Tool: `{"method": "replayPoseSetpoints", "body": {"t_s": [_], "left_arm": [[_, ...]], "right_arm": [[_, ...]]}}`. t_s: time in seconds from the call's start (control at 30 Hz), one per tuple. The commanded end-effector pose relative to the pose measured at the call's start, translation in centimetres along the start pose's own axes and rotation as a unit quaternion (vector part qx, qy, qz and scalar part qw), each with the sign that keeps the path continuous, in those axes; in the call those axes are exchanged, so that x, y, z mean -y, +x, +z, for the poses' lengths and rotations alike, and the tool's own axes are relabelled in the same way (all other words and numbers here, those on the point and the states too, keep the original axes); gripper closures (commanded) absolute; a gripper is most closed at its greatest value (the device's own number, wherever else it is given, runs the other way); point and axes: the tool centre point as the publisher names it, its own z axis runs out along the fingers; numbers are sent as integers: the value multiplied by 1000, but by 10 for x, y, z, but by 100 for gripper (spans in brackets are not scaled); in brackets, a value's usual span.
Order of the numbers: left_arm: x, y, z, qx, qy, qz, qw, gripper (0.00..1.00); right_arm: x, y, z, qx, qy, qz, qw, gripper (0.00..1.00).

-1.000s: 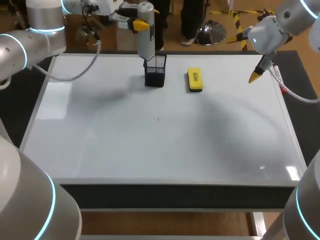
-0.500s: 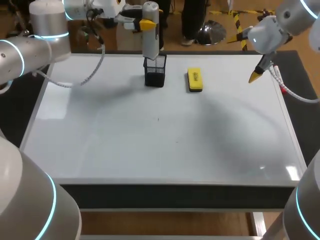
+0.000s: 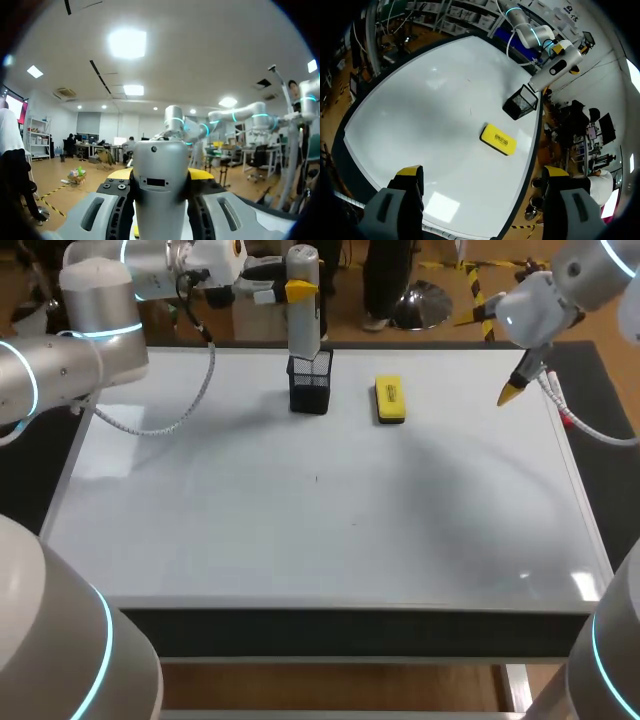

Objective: Pick up the inspection probe, press it on each red-marked spot on the whiteboard one by one, put down the probe, pick up the eraser, and wipe off all the red marks.

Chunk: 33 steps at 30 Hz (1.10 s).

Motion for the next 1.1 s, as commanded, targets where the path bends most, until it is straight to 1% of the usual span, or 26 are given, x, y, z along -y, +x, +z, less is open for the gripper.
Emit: {"method": "replayPoseSetpoints", "body": {"t_s": [0.03, 0.3, 0.43, 0.63, 1.1], "left_arm": [[3, 4, 2, 195, 0, 2, 981, 100], [-2, -1, 3, 209, 7, -2, 978, 100], [-4, -1, 2, 227, 14, -5, 974, 100], [-11, -4, 3, 226, 13, -5, 974, 100], [-18, -13, -3, 212, 15, 0, 977, 100]], "right_arm": [[0, 0, 0, -2, 2, -1, 1000, 0], [0, 0, 0, -2, 2, -1, 1000, 0], [0, 0, 0, -2, 2, -1, 1000, 0], [0, 0, 0, -2, 2, -1, 1000, 0], [0, 0, 0, -2, 2, -1, 1000, 0]]}}
